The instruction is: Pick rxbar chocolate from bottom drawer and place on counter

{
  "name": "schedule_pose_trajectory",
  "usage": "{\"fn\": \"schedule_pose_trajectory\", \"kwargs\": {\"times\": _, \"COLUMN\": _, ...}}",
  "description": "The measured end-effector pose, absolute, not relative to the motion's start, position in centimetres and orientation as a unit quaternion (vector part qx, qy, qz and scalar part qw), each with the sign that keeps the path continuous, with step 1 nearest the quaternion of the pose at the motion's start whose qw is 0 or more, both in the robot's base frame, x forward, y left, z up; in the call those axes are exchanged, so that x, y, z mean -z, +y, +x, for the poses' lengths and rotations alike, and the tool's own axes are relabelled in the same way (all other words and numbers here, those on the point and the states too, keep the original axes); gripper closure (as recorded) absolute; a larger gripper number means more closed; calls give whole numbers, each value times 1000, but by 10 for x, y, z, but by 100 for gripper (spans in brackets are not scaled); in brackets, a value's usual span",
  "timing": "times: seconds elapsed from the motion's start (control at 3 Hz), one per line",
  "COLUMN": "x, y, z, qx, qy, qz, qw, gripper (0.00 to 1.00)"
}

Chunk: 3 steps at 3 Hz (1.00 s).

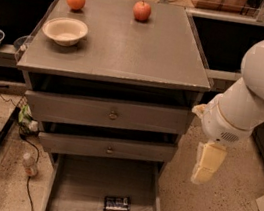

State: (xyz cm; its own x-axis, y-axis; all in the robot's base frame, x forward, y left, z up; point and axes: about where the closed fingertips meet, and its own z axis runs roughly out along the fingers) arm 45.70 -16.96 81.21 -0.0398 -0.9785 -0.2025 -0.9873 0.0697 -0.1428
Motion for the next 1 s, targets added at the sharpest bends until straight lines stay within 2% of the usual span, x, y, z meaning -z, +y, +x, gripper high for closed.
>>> {"fn": "schedule_pose_trajectory", "kwargs": {"times": 1.0, "x": -747, "y": -158, "z": 502, "qx": -18, "qy": 716, "qz": -690, "qw": 104, "gripper": 0}}
